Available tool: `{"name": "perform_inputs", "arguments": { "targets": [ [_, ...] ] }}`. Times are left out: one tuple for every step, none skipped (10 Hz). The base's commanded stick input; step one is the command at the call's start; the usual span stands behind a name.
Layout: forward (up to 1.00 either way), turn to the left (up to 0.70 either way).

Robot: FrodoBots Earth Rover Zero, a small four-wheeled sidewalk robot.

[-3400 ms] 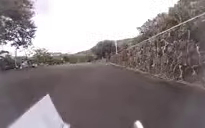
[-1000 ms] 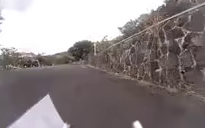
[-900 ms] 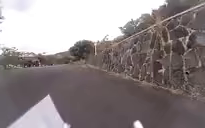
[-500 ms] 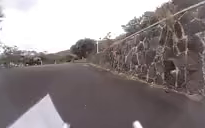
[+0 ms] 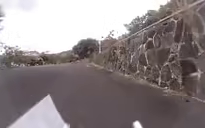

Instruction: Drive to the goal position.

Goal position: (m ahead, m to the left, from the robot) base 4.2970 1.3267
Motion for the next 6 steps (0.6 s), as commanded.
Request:
{"name": "perform_inputs", "arguments": {
  "targets": [
    [1.0, 0.0],
    [1.0, 0.0],
    [1.0, 0.0],
    [1.0, 0.0],
    [1.0, 0.0],
    [1.0, 0.0]
  ]
}}
